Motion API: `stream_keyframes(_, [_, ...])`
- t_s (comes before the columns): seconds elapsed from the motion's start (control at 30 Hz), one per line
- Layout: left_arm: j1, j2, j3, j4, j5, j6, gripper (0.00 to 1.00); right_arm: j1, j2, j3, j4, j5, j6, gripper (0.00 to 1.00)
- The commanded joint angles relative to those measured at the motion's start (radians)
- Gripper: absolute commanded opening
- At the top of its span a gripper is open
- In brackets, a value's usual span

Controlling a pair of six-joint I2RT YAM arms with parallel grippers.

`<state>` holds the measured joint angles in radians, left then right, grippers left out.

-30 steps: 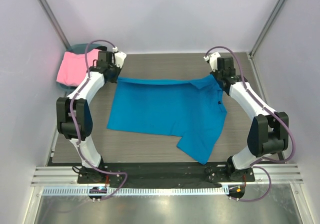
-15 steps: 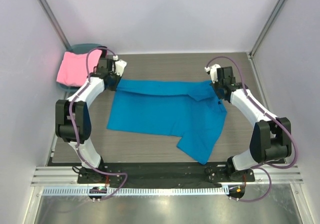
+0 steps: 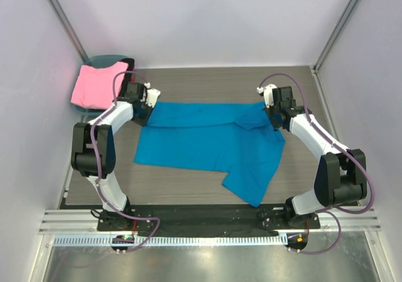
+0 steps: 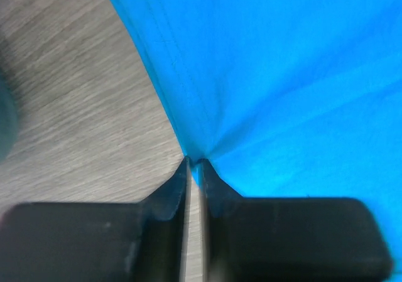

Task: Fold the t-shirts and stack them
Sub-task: Fold the tshirt

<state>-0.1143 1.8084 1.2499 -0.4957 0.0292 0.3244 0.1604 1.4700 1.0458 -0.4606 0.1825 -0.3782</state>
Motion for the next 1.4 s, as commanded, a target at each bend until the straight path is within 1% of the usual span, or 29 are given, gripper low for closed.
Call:
stream_keyframes(0.0, [0.007, -0.007, 0.0, -0.03, 0.017, -0.019, 0.22, 0.005, -0.033, -0.009, -0.007, -0.028, 0.015, 0.01])
stream_keyframes(0.03, [0.007, -0.018, -0.006, -0.033, 0.018, -0.022, 0.28, 0.007, -0.03, -0.01, -0.016, -0.034, 0.013, 0.01])
stream_keyframes(0.07, [0.007, -0.023, -0.009, -0.041, 0.017, -0.028, 0.47, 0.007, -0.024, -0.004, -0.021, -0.046, 0.012, 0.06])
stream_keyframes(0.1, [0.007, -0.033, -0.01, -0.046, 0.009, -0.033, 0.55, 0.007, -0.019, 0.003, -0.026, -0.055, 0.009, 0.14])
stream_keyframes(0.13, [0.01, -0.059, -0.009, -0.047, -0.008, -0.039, 0.58, 0.01, -0.014, 0.013, -0.036, -0.064, 0.004, 0.24])
stream_keyframes(0.17, [0.01, -0.079, -0.007, -0.046, -0.012, -0.047, 0.59, 0.01, -0.011, 0.046, -0.045, -0.081, -0.005, 0.44])
stream_keyframes(0.23, [0.01, -0.119, 0.009, -0.04, -0.02, -0.068, 0.62, 0.01, 0.013, 0.089, -0.056, -0.083, -0.027, 0.54])
stream_keyframes(0.27, [0.01, -0.148, 0.043, -0.041, -0.021, -0.076, 0.63, 0.01, 0.019, 0.132, -0.058, -0.081, -0.036, 0.58])
stream_keyframes(0.3, [0.01, -0.156, 0.063, -0.043, -0.02, -0.085, 0.64, 0.011, 0.033, 0.154, -0.056, -0.078, -0.045, 0.59])
stream_keyframes(0.37, [0.01, -0.158, 0.109, -0.061, 0.004, -0.1, 0.64, 0.013, 0.081, 0.209, -0.056, -0.083, -0.079, 0.6])
stream_keyframes(0.43, [0.008, -0.118, 0.181, -0.092, 0.027, -0.114, 0.61, 0.014, 0.114, 0.238, -0.058, -0.126, -0.094, 0.58])
stream_keyframes(0.47, [0.007, -0.094, 0.206, -0.125, 0.038, -0.119, 0.54, 0.021, 0.153, 0.258, -0.062, -0.141, -0.106, 0.56])
stream_keyframes(0.53, [0.007, -0.035, 0.253, -0.147, 0.055, -0.13, 0.5, 0.04, 0.183, 0.263, -0.081, -0.217, -0.123, 0.48])
stream_keyframes(0.57, [0.007, -0.021, 0.261, -0.153, 0.063, -0.137, 0.42, 0.054, 0.205, 0.252, -0.084, -0.238, -0.146, 0.46])
stream_keyframes(0.63, [0.007, 0.009, 0.264, -0.155, 0.121, -0.133, 0.31, 0.083, 0.219, 0.234, -0.082, -0.286, -0.166, 0.44])
stream_keyframes(0.67, [0.007, 0.022, 0.267, -0.158, 0.135, -0.125, 0.2, 0.091, 0.234, 0.218, -0.082, -0.305, -0.177, 0.43])
stream_keyframes(0.73, [0.007, 0.063, 0.279, -0.173, 0.162, -0.131, 0.03, 0.106, 0.242, 0.211, -0.084, -0.334, -0.18, 0.37])
stream_keyframes(0.77, [0.005, 0.072, 0.278, -0.181, 0.178, -0.128, 0.0, 0.114, 0.243, 0.204, -0.084, -0.375, -0.194, 0.36])
stream_keyframes(0.83, [0.001, 0.075, 0.252, -0.182, 0.21, -0.127, 0.0, 0.125, 0.243, 0.198, -0.09, -0.397, -0.206, 0.35])
stream_keyframes(0.9, [-0.007, 0.078, 0.234, -0.169, 0.212, -0.125, 0.0, 0.136, 0.256, 0.2, -0.095, -0.394, -0.209, 0.32])
stream_keyframes(1.03, [-0.013, 0.106, 0.22, -0.165, 0.201, -0.131, 0.0, 0.137, 0.302, 0.224, -0.133, -0.376, -0.199, 0.29])
stream_keyframes(1.17, [-0.013, 0.141, 0.24, -0.158, 0.196, -0.13, 0.0, 0.136, 0.345, 0.255, -0.171, -0.394, -0.205, 0.27])
stream_keyframes(1.37, [-0.013, 0.203, 0.29, -0.149, 0.154, -0.114, 0.0, 0.137, 0.398, 0.264, -0.174, -0.357, -0.238, 0.25])
